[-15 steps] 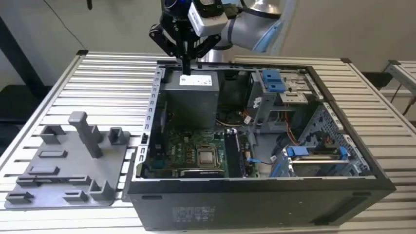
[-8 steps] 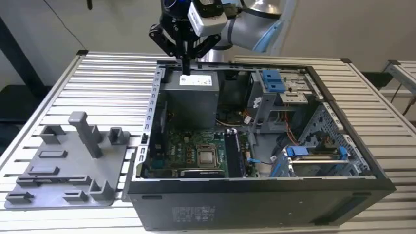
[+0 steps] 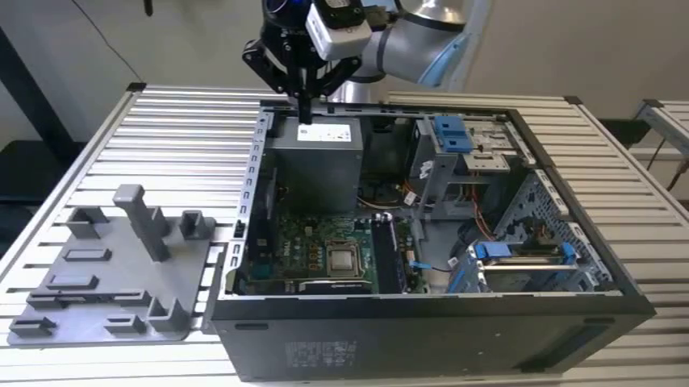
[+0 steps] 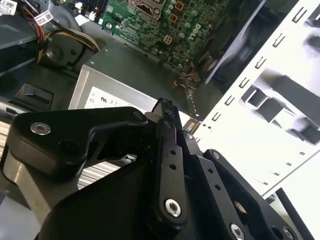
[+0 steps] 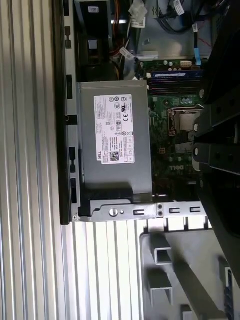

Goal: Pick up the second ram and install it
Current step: 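Reach for the second ram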

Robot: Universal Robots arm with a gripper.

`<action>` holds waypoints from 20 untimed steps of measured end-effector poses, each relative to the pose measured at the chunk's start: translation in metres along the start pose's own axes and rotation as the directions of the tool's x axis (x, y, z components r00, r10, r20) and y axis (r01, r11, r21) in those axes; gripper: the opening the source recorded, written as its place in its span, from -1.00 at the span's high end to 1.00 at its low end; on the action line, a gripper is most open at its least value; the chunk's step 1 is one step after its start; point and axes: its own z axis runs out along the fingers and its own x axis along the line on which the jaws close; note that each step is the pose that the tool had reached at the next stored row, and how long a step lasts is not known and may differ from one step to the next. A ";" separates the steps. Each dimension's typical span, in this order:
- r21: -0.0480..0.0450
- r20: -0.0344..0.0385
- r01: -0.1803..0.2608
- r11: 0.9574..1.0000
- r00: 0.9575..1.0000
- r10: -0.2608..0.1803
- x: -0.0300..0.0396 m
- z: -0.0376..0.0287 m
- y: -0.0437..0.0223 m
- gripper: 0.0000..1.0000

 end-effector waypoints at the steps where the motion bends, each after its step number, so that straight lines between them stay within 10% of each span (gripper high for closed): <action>1: 0.000 0.000 0.000 1.000 1.000 0.000 0.0010 0.0000 -0.0001 0.79; 20: 0.000 0.000 0.001 1.000 1.000 -0.001 0.0292 -0.0005 -0.0020 0.79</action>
